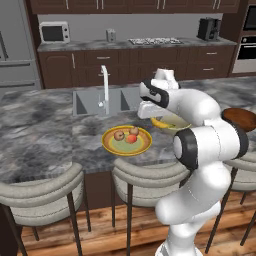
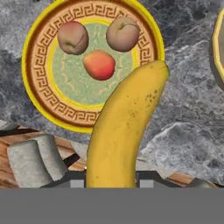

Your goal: Take the fruits from the plate on the dining counter and place two fruits in each bowl.

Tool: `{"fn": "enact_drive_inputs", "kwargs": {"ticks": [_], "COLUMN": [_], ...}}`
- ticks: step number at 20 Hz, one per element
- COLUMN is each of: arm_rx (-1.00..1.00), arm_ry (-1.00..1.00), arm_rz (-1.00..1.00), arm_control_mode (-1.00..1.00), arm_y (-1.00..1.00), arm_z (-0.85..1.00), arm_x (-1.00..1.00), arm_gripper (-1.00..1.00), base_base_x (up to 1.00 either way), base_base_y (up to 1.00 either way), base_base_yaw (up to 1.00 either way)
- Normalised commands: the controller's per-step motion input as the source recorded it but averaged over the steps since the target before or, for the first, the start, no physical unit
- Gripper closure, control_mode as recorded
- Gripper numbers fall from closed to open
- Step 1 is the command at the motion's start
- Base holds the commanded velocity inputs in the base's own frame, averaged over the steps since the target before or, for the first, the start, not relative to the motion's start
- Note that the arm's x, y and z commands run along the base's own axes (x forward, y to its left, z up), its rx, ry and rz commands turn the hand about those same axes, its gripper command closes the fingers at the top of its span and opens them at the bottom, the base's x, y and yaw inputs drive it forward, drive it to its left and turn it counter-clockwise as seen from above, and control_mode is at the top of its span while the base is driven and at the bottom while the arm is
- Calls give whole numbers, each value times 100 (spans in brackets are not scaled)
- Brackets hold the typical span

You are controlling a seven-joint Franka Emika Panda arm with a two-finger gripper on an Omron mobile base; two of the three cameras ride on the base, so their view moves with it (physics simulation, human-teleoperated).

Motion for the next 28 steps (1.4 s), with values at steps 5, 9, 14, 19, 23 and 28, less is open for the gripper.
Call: {"fn": "enact_drive_inputs", "kwargs": {"ticks": [5,9,14,19,23,28], "arm_rx": [-6,-3,-3,-1,0,0], "arm_ry": [9,3,-5,-7,0,0], "arm_rz": [-36,-23,-5,1,2,2], "arm_control_mode": [-100,-100,-100,-100,-100,-100], "arm_y": [-96,-94,-34,-3,-20,-24], "arm_z": [20,-12,-48,-34,-3,0], "arm_x": [30,8,10,38,48,31], "arm_gripper": [100,100,100,100,100,100], "base_base_x": [0,0,0,0,0,0], "base_base_y": [0,0,0,0,0,0], "base_base_yaw": [0,0,0,0,0,0]}}
